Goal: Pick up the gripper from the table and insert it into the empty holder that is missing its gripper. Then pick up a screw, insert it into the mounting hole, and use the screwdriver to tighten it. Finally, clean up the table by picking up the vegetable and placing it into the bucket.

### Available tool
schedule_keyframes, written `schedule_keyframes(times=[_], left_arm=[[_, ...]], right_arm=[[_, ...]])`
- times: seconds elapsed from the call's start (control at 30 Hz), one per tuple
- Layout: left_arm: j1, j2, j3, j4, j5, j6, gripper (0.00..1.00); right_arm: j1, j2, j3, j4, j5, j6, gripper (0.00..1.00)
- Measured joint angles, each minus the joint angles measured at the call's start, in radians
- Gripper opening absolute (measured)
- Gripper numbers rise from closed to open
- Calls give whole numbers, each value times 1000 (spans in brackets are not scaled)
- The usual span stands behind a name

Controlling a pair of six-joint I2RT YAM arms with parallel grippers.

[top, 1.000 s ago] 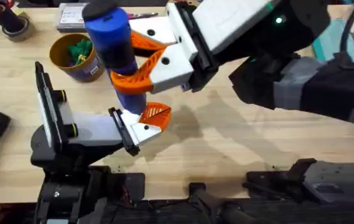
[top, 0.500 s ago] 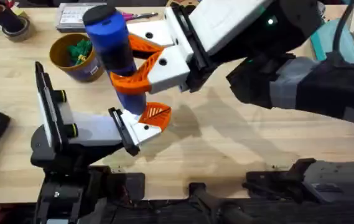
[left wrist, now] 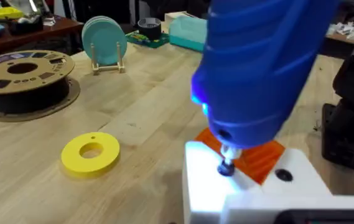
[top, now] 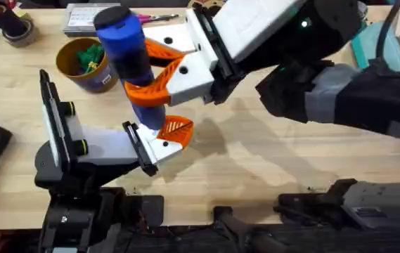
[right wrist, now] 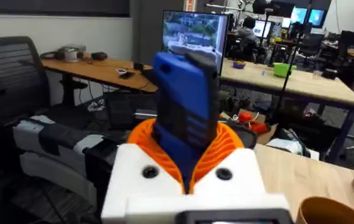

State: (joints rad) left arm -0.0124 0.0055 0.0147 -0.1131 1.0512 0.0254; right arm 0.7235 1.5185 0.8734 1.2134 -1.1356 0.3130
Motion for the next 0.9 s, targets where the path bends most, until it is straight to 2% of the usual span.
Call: schedule_keyframes(times=[0.9], left_arm=[[0, 0, 0, -1, 0, -3, 7]], right_arm=[[7, 0, 0, -25, 5, -7, 23]])
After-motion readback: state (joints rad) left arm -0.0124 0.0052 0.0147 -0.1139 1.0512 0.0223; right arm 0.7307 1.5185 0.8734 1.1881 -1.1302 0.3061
